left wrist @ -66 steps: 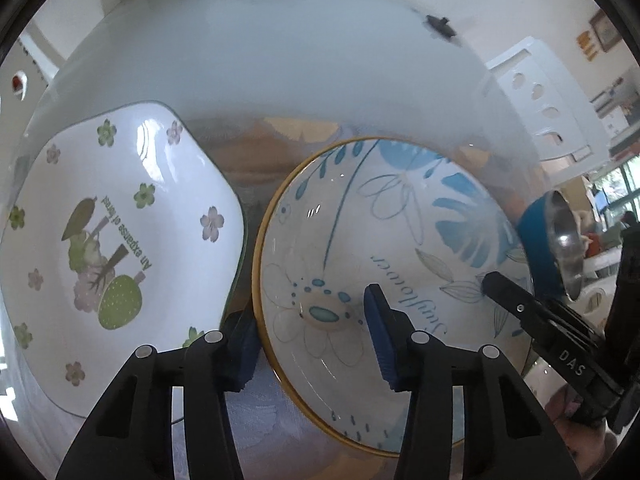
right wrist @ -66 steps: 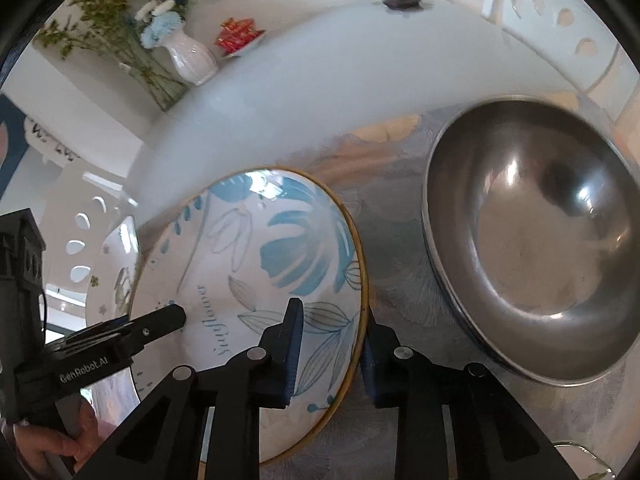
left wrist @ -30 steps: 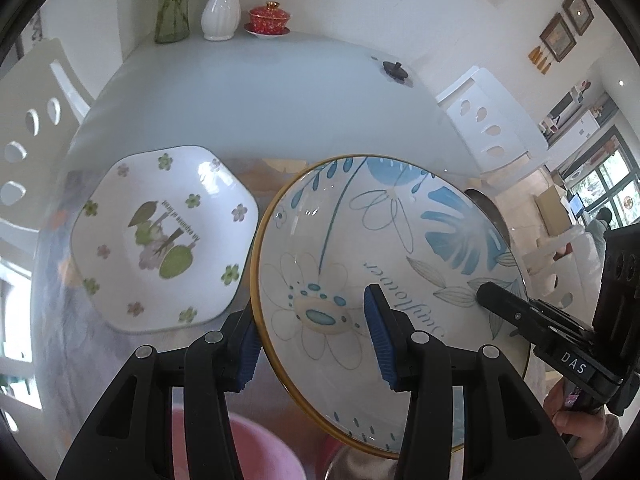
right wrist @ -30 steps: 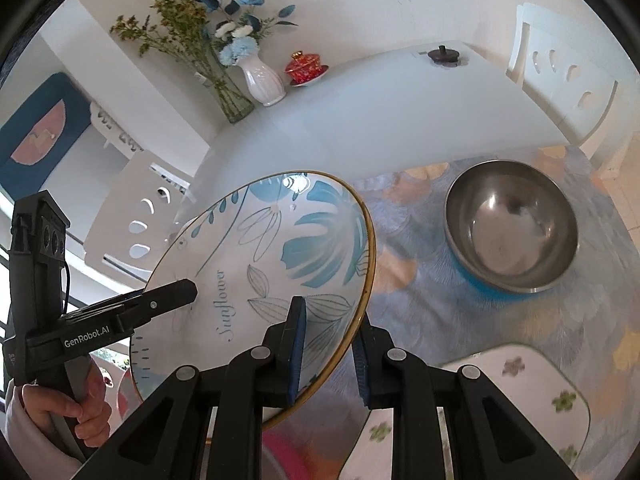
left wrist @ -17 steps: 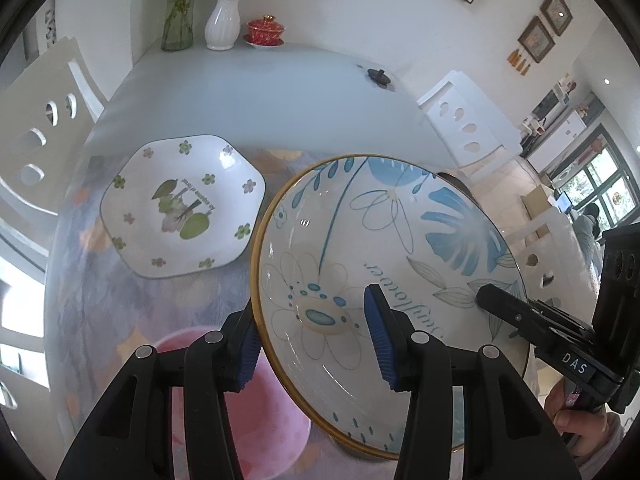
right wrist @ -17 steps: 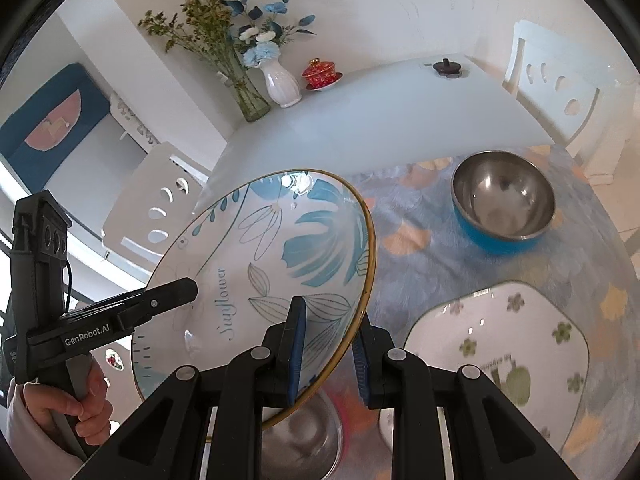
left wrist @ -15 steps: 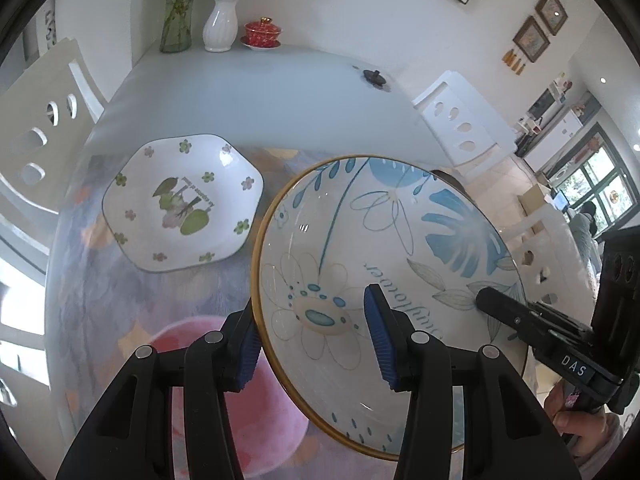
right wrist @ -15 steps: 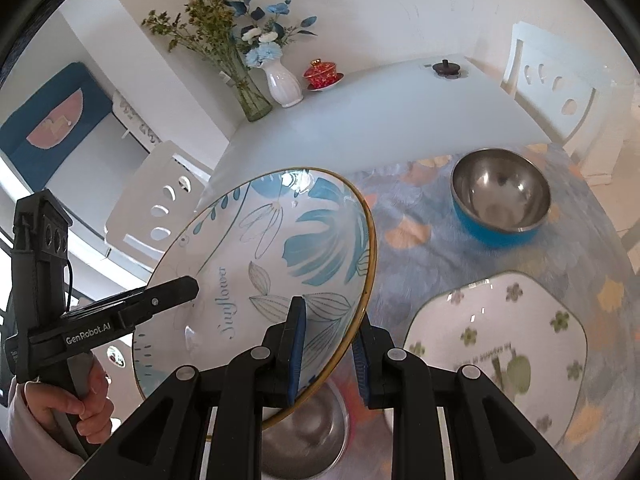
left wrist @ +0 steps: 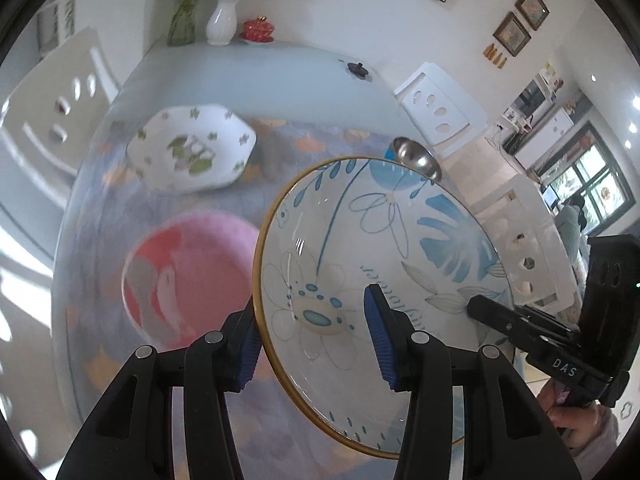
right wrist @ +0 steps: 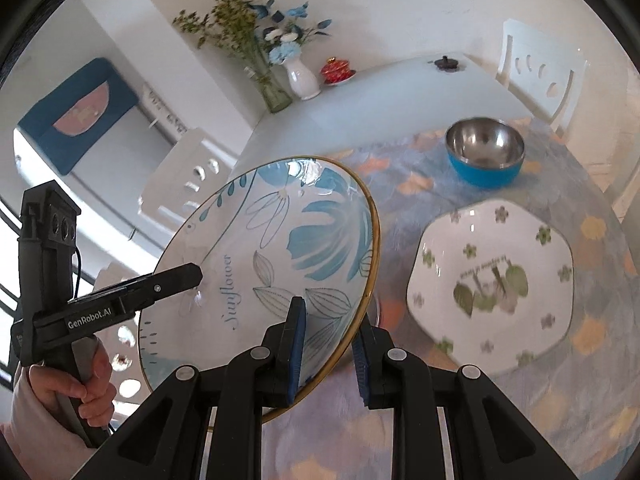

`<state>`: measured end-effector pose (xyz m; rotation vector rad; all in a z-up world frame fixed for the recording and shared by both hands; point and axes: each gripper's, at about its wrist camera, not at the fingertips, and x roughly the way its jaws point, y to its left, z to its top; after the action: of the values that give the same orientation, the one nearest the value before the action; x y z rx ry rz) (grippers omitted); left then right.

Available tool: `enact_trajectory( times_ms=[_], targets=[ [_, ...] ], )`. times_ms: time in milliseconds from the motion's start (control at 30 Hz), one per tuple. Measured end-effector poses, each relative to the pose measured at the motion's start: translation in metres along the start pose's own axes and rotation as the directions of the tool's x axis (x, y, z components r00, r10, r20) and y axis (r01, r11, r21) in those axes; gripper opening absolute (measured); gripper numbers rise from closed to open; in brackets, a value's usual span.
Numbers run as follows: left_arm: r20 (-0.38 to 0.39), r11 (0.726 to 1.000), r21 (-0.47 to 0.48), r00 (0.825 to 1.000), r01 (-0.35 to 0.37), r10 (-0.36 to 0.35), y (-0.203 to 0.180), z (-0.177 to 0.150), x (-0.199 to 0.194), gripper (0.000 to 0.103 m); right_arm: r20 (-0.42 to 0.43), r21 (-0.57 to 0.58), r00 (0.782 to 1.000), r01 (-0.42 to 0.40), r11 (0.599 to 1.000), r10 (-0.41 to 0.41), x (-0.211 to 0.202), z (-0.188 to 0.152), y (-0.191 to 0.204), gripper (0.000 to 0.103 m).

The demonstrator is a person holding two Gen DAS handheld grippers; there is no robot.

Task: Organize plates and bowls
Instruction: 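Lift the Sunflower plate off the table with both tools, then carry the Sunflower plate toward the table edge and lower it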

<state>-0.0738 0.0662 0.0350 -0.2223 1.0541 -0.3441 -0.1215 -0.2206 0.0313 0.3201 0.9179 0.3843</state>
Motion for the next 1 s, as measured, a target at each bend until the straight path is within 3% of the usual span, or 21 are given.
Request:
enact_trajectory(
  times_ms=[500, 1000],
  targets=[
    [0.005, 0.997, -0.077, 1.0, -0.005, 0.005, -0.012, -0.098, -0.023, 0.044, -0.084, -0.054, 0.995, -0.053, 0.997, 0.049, -0.032, -0.084, -0.006, 0.021],
    [-0.062, 0.986, -0.155, 0.997, -0.053, 0.043, 0.005, -0.169, -0.014, 0.044, -0.201, -0.122, 0.977, -0.091, 0.988, 0.065, -0.015, -0.138, -0.003, 0.021]
  ],
)
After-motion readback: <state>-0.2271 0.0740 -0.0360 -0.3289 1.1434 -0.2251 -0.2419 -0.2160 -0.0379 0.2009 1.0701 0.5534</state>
